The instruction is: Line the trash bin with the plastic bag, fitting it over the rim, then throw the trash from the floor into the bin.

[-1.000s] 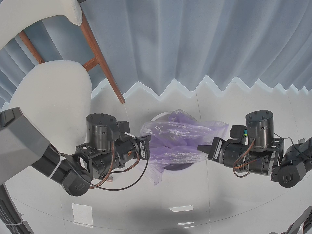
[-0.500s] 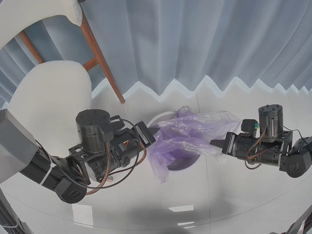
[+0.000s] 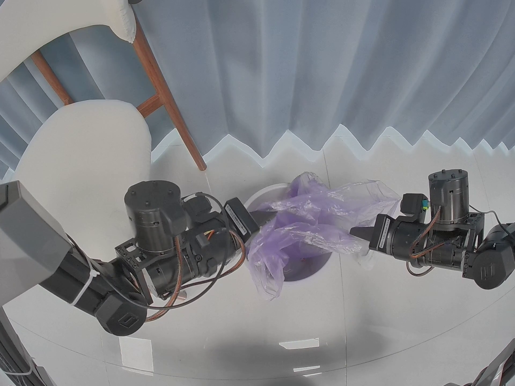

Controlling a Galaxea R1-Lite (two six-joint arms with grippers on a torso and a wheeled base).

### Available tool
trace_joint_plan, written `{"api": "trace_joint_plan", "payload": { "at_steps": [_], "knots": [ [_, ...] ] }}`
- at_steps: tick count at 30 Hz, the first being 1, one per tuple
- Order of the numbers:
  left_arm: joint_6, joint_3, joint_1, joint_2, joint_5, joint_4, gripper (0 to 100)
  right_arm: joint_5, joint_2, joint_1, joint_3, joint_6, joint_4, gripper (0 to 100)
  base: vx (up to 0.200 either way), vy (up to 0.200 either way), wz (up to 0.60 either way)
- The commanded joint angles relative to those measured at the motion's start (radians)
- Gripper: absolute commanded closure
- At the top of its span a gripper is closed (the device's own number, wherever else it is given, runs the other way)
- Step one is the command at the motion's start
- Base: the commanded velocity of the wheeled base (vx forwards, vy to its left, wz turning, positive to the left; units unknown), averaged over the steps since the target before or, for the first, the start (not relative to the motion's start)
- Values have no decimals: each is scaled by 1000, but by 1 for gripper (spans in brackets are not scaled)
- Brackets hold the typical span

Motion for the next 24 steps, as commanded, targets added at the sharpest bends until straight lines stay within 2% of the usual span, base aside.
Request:
{"api": "trace_joint_plan", "payload": {
  "at_steps": [1,3,4,5,8,9,10,11,13,16,21,24],
  "knots": [
    [134,34,12,-14,-18,65,100,6,13,-4,-13,-3,-1,100,0,0,0],
    [234,8,28,-18,-33,160,100,12,26,-21,-16,-26,-1,100,0,0,0],
    [234,8,28,-18,-33,160,100,12,26,-21,-16,-26,-1,100,0,0,0],
    [340,-36,57,-24,-33,277,100,46,39,-34,-16,-66,-1,100,0,0,0],
    [509,-131,92,-21,-26,499,100,113,65,-57,-36,-133,0,100,0,0,0],
    [547,-159,98,-22,-23,566,100,126,74,-58,-44,-153,0,100,0,0,0],
    [547,-159,98,-22,-23,566,100,126,74,-58,-44,-153,0,100,0,0,0],
    [624,-190,104,-22,-21,708,100,136,92,-58,-45,-201,8,100,0,0,0],
    [670,-191,104,-24,-12,786,100,139,97,-60,-39,-238,29,100,0,0,0],
    [749,-188,129,-10,13,824,100,178,103,-80,-33,-305,97,100,0,0,0],
    [880,-190,173,33,76,821,100,188,115,-132,-38,-445,174,100,0,0,0],
    [898,-190,184,27,85,824,100,216,114,-162,-55,-472,201,100,0,0,0]
  ]
}}
